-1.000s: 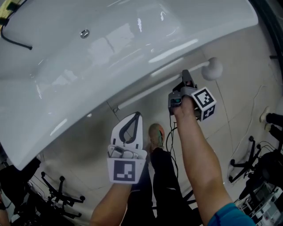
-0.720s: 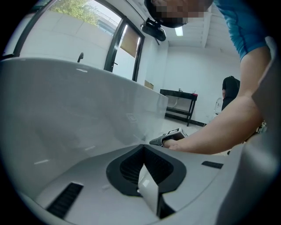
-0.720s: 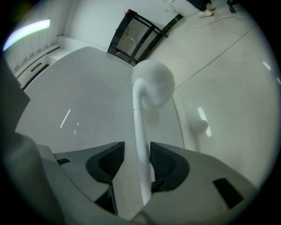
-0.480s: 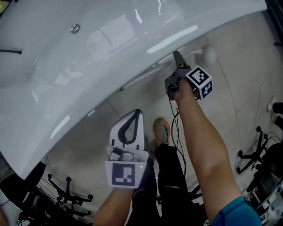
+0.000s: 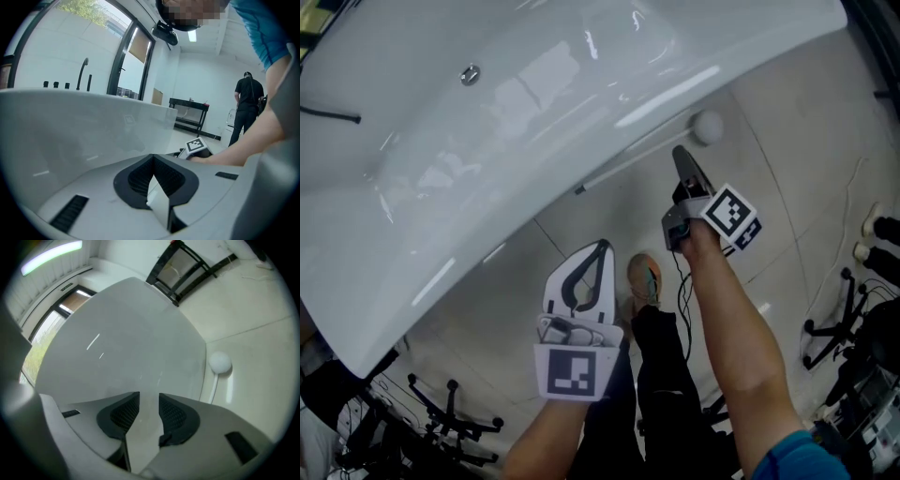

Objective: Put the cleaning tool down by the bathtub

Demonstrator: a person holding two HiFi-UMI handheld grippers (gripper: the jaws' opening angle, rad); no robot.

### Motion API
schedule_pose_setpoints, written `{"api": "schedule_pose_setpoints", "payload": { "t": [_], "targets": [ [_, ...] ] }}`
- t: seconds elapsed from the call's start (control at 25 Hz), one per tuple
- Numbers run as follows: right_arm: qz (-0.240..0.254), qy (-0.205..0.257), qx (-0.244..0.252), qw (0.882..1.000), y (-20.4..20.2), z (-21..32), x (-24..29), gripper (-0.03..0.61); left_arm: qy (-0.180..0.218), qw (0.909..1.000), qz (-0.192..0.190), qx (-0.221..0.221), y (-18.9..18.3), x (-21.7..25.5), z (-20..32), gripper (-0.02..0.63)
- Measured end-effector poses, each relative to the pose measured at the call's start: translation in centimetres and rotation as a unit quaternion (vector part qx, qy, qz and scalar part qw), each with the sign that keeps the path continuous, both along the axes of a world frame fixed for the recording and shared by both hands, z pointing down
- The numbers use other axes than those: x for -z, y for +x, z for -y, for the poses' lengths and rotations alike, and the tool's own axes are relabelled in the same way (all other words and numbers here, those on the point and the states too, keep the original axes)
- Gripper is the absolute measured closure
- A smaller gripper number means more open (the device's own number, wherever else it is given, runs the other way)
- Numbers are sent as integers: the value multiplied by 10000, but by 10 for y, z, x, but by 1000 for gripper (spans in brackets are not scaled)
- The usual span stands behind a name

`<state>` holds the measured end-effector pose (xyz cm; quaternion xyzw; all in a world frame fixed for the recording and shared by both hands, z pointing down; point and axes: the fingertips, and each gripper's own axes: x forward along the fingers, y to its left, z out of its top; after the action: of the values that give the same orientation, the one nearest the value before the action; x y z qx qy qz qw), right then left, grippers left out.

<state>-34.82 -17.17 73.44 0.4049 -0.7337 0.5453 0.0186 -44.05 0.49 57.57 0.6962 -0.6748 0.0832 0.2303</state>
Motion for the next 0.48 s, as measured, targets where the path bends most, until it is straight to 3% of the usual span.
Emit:
{"api": "schedule_pose_setpoints", "payload": {
  "t": [0.08, 0.16, 0.24, 0.36, 0.48],
  "targets": [
    [-515, 640, 365, 9960, 9, -16, 39, 479, 22, 10000, -10, -30, 3, 15, 3, 615],
    [-1026, 1573, 737, 9794, 11, -24, 93, 532, 68, 10000, 24, -35, 5, 32, 10, 616],
    [-1184, 2313, 1017, 9603, 7, -33, 149, 534, 182, 9998, 104, -36, 6, 56, 22, 615],
    [-1264, 2957, 1095, 9405, 8, -42, 218, 535, 463, 9987, 192, -111, 11, 101, 42, 616],
    [-1370, 3431, 956, 9243, 21, -49, 278, 580, 649, 9971, 277, -297, 23, 141, 51, 617]
  ]
}}
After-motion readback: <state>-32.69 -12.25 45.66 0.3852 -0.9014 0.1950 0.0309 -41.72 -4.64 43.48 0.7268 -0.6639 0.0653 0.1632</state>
